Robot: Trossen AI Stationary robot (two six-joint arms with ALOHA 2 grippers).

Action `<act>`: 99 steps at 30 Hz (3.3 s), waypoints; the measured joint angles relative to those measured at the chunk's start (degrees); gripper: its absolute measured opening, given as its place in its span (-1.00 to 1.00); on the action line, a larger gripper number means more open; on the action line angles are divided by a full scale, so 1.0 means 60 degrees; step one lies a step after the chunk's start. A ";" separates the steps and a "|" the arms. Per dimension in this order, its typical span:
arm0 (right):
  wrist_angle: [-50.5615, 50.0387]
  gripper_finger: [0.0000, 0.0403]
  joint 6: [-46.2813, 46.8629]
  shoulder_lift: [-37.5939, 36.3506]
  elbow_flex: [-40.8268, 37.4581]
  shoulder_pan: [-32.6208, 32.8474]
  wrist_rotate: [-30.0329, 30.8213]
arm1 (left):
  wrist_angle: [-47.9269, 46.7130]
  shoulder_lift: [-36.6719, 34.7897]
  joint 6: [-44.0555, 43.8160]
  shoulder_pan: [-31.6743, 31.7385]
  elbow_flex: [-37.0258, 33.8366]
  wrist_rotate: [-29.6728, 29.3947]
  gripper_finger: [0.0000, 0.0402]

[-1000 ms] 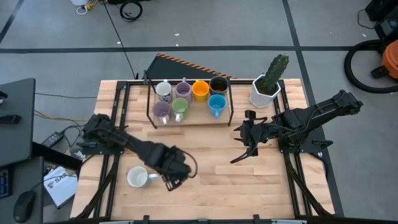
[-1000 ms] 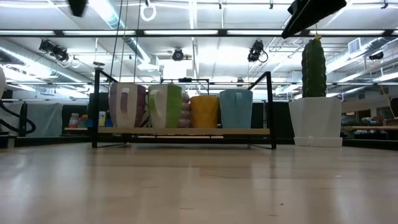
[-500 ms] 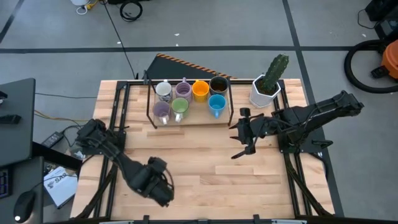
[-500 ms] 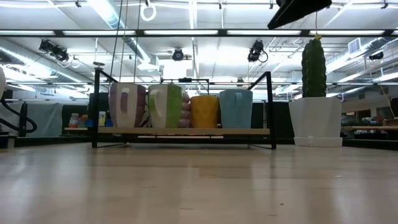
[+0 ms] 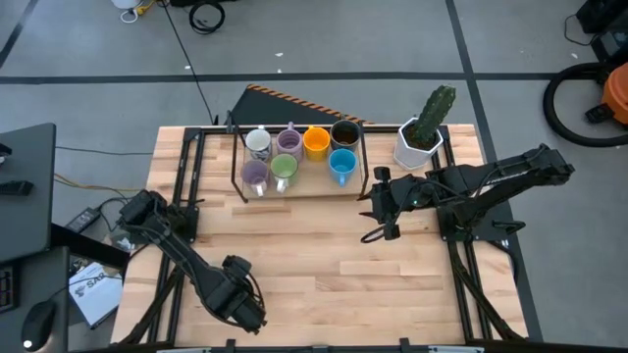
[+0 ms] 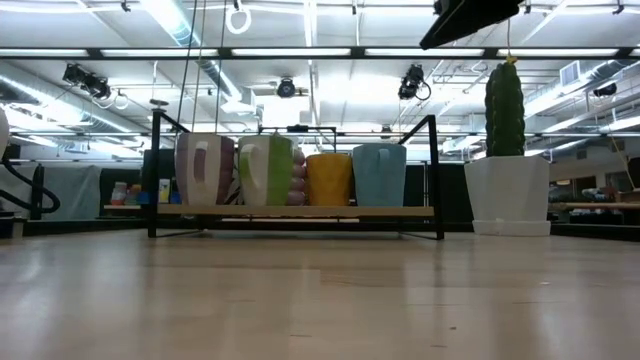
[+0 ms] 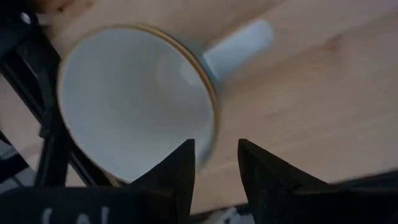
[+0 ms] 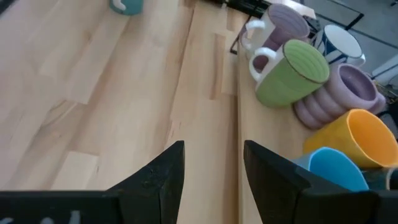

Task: Place coffee mugs
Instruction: Put the blue and white mug on the shelf

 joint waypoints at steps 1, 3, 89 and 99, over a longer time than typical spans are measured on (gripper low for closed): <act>0.0045 -0.15 -0.0002 0.0000 0.0000 -0.0017 -0.0062 | -0.0012 0.0000 0.0117 0.0005 -0.0111 -0.0005 -0.36; 0.0073 -0.15 -0.0004 0.0000 0.0000 -0.0057 -0.0242 | 0.0005 0.0000 0.0390 0.0007 -0.0356 -0.0017 -0.36; 0.0128 -0.15 0.1182 -0.0087 -0.0313 -0.0920 0.2056 | 0.3440 0.0758 2.7454 0.8966 0.1540 -0.2422 -0.82; 0.0113 -0.15 0.1159 -0.0087 -0.0313 -0.0923 0.2010 | 0.3594 0.0776 2.7460 0.9143 0.1543 -0.2466 -0.81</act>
